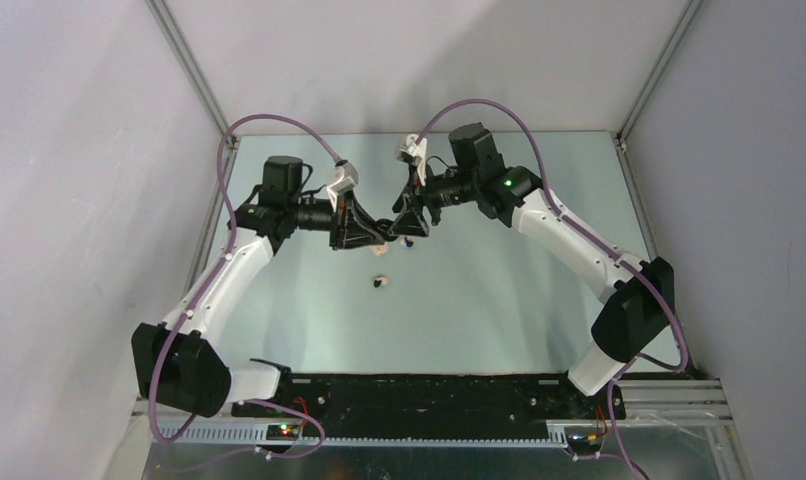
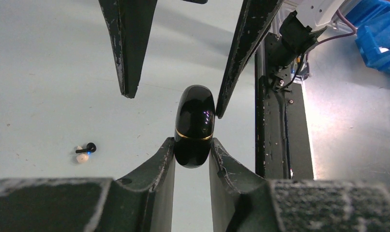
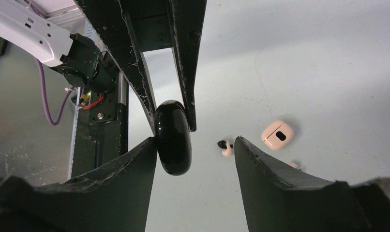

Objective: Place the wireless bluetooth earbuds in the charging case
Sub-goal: Open the charging case, then pick up the earbud from the center of the board.

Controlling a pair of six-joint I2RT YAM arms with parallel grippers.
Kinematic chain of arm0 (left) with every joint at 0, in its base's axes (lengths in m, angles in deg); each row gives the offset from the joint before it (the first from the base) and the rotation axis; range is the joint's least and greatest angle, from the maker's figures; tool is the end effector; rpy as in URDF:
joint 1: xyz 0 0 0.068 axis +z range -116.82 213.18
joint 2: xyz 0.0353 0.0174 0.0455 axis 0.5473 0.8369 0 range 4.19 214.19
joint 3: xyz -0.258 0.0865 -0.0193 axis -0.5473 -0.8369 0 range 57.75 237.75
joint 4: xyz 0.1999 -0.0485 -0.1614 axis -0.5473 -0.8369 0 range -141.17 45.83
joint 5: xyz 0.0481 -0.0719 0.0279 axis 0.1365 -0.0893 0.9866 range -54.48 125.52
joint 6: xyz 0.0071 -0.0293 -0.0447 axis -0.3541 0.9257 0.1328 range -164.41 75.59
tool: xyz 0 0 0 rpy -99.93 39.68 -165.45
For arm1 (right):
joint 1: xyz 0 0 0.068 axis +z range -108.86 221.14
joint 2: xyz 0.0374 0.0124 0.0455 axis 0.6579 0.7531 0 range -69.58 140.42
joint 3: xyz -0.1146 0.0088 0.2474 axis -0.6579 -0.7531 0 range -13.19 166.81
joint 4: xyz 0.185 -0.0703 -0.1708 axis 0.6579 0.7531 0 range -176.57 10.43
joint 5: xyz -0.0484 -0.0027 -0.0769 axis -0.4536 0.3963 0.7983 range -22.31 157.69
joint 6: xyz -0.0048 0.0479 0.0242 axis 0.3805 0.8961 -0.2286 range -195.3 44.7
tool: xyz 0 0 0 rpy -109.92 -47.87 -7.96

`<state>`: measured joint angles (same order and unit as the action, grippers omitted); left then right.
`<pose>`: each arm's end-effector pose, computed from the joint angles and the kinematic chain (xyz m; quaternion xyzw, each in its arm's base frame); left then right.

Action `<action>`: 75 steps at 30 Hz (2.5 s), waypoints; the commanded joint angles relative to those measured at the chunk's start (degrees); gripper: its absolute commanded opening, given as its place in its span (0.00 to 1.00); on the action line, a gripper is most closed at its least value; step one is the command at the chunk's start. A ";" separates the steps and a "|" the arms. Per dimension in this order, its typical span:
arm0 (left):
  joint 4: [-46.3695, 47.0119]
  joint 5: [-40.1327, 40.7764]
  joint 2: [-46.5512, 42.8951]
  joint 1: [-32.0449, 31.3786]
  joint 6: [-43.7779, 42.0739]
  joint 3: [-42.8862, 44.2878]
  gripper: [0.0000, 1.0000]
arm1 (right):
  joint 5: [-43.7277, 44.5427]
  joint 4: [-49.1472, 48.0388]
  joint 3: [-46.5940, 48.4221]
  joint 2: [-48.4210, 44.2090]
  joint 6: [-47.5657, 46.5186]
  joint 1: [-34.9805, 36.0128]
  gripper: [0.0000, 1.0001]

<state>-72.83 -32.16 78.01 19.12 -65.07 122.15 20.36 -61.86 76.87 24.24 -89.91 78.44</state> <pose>0.2509 -0.0967 0.3322 0.4556 0.6400 -0.4789 0.3918 0.2802 0.2464 0.3740 -0.5291 0.6178 0.4303 0.3915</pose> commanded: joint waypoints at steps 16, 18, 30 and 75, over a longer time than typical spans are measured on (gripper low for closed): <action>1.35 -3.31 -1.58 0.31 -2.44 -0.33 0.00 | 3.94 -1.78 7.30 1.12 1.14 -1.41 0.57; 1.39 -3.28 -1.53 0.29 -2.60 -0.25 0.00 | 3.92 -1.65 7.13 1.16 1.12 -1.38 0.57; 1.33 -3.64 -1.23 1.77 -1.30 -0.66 0.00 | -1.36 -3.19 7.77 -1.71 4.21 -3.38 0.56; 6.64 5.61 -19.12 13.85 16.02 -14.12 0.00 | 14.83 5.13 6.95 28.27 -42.96 -2.34 0.32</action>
<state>-68.31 -27.09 61.09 32.47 -51.30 108.09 31.97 -54.72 80.43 51.15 -127.70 75.95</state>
